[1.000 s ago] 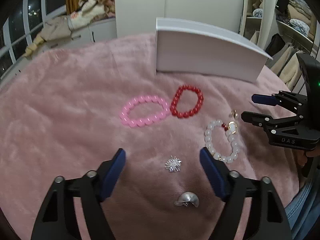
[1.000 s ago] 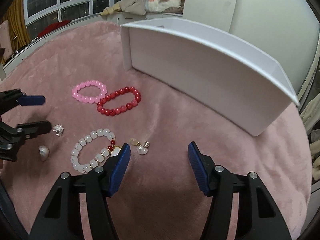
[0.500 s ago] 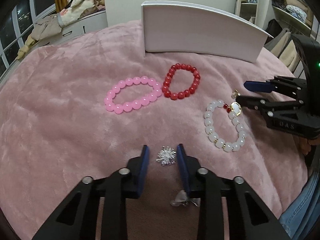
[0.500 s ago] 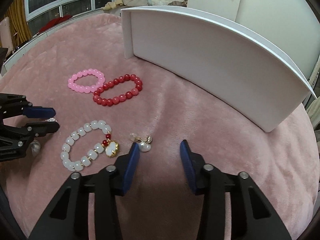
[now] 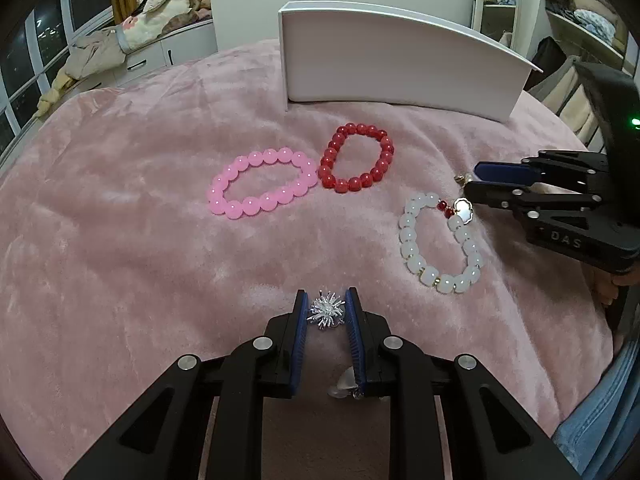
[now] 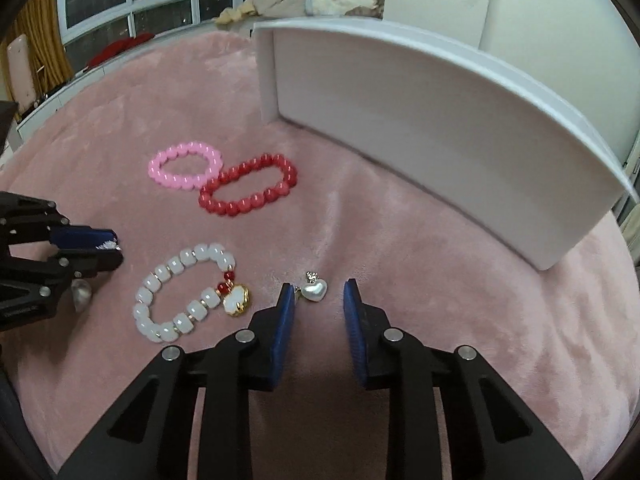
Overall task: Organize jewelry
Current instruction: 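Grasp the silver starburst charm with the left tool while the right tool grasps the pearl earring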
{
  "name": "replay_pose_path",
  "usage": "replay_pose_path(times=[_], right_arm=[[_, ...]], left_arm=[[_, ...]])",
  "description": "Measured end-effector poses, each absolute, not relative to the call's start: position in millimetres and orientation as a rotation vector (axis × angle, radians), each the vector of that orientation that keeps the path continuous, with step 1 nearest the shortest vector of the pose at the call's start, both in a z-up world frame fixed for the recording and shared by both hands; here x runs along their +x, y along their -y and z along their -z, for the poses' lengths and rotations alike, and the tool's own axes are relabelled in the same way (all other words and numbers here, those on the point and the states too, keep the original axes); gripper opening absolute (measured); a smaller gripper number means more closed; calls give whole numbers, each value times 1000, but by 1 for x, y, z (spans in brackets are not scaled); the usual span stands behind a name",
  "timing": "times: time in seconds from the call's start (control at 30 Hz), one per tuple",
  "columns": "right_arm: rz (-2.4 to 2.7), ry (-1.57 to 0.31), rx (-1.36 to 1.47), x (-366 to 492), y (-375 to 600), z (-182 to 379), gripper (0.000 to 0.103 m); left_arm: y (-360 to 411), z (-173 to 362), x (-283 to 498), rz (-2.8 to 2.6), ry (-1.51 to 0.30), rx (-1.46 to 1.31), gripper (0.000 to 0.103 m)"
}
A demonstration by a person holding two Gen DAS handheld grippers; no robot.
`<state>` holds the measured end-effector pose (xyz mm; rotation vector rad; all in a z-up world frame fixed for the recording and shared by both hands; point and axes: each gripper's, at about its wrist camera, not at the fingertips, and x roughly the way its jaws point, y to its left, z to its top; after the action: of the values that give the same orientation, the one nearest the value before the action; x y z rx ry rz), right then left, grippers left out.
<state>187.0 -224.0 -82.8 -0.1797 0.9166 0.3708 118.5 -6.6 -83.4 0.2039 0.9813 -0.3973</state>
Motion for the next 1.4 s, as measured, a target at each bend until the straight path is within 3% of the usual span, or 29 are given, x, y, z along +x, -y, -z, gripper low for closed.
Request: replay_pose_path(times=[0.1, 0.13, 0.47, 0.5, 0.8, 0.9, 1.03, 1.4], right_arm=[[-403, -927, -132, 192, 227, 84, 19], [-414, -928, -123, 193, 227, 84, 11], [-451, -912, -65, 193, 232, 84, 9], [-459, -912, -51, 193, 233, 81, 1], [-461, -876, -89, 184, 225, 68, 1], [-428, -868, -67, 187, 232, 65, 5], [-407, -877, -26, 191, 242, 67, 26], [-433, -897, -60, 196, 233, 76, 35]], left_arm=[[5, 85, 121, 403, -989, 189, 24], [4, 86, 123, 409, -986, 180, 24], [2, 84, 124, 401, -990, 146, 24], [3, 83, 124, 398, -988, 149, 24], [1, 81, 123, 370, -971, 149, 24], [-1, 81, 123, 366, -977, 149, 24], [0, 81, 121, 362, -979, 159, 24], [1, 81, 121, 362, -977, 166, 24]])
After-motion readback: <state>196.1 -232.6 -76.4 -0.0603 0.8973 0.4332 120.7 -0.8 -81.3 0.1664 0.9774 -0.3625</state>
